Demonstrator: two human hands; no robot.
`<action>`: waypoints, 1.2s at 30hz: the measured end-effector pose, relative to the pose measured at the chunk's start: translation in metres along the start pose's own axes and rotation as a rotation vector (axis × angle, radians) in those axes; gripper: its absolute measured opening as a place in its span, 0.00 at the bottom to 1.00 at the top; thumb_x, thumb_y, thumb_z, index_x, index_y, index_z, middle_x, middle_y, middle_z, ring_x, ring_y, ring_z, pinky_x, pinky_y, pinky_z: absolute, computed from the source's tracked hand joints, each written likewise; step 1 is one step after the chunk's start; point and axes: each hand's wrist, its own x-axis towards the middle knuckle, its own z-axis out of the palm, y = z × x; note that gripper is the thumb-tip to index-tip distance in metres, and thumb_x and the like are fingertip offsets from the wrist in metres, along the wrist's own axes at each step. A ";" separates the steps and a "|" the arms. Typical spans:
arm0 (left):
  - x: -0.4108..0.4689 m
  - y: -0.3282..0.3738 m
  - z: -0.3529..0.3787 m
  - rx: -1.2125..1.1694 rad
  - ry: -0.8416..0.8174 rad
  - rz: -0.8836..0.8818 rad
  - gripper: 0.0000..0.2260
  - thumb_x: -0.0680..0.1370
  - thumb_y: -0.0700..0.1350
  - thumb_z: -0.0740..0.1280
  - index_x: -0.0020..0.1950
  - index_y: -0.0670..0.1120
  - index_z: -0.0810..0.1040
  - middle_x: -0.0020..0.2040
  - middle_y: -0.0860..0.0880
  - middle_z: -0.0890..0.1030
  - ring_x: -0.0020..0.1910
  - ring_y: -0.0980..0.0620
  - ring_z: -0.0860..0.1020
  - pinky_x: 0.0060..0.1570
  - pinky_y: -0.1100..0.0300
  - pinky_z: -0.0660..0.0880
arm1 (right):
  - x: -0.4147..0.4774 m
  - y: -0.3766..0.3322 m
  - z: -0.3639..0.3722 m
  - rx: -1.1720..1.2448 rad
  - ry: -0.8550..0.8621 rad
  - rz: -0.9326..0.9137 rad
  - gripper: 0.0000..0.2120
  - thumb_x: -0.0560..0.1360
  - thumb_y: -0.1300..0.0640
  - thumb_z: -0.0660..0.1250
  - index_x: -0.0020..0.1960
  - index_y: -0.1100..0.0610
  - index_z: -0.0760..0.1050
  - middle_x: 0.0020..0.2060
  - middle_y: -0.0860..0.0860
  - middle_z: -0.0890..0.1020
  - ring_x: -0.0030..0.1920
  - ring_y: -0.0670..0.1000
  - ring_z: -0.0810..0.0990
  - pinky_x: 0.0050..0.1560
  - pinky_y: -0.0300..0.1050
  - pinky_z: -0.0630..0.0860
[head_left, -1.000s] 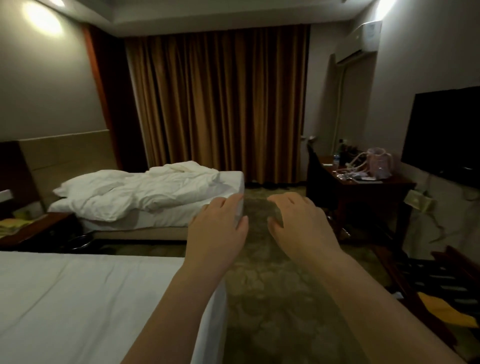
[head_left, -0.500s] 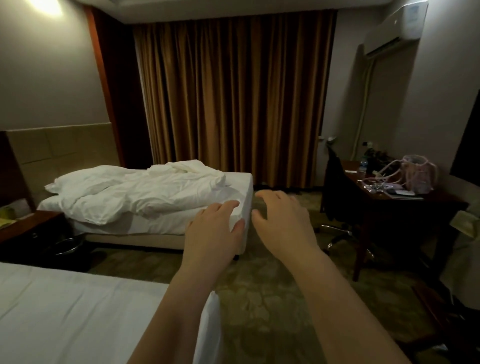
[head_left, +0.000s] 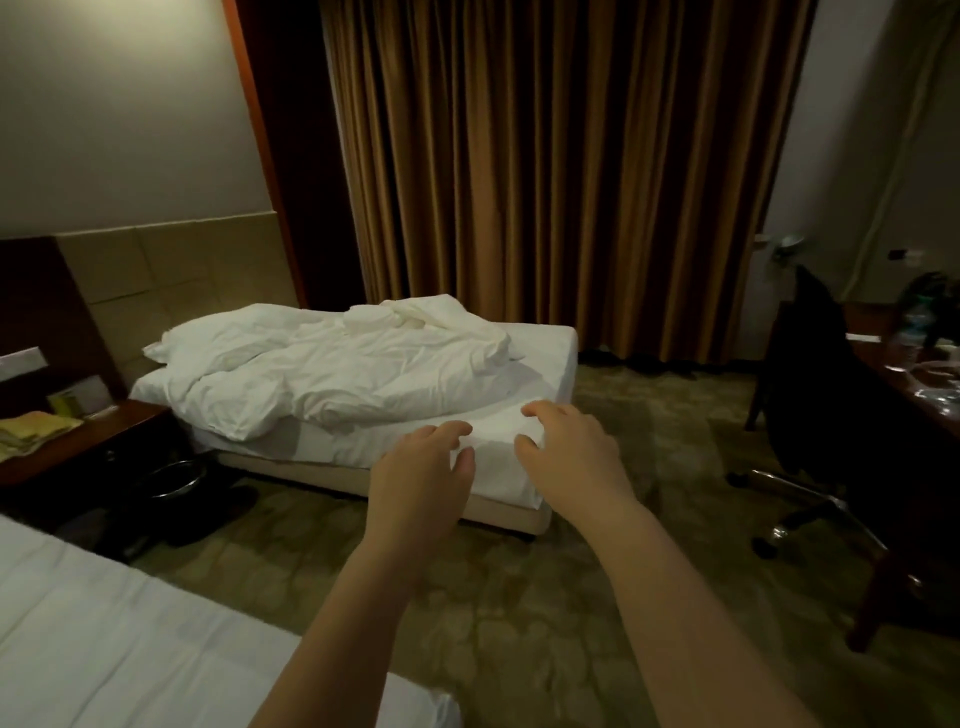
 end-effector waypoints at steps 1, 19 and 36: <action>0.025 -0.001 0.014 0.001 -0.008 -0.025 0.15 0.80 0.49 0.60 0.66 0.52 0.74 0.59 0.53 0.79 0.56 0.54 0.76 0.57 0.60 0.72 | 0.027 0.010 0.006 0.008 -0.031 -0.007 0.18 0.80 0.47 0.58 0.70 0.46 0.66 0.65 0.48 0.72 0.61 0.49 0.72 0.61 0.46 0.73; 0.424 -0.176 0.222 0.056 -0.080 -0.315 0.13 0.81 0.49 0.58 0.61 0.51 0.79 0.56 0.51 0.82 0.54 0.50 0.78 0.52 0.58 0.71 | 0.496 0.084 0.200 -0.043 -0.149 -0.207 0.13 0.80 0.55 0.57 0.60 0.52 0.77 0.52 0.49 0.82 0.51 0.50 0.78 0.58 0.47 0.73; 0.749 -0.495 0.275 0.394 -0.140 -0.527 0.17 0.81 0.53 0.56 0.70 0.56 0.69 0.55 0.54 0.80 0.53 0.55 0.78 0.51 0.59 0.73 | 0.914 -0.060 0.479 0.053 -0.425 -0.230 0.19 0.78 0.55 0.57 0.68 0.51 0.71 0.62 0.51 0.78 0.62 0.53 0.74 0.61 0.46 0.68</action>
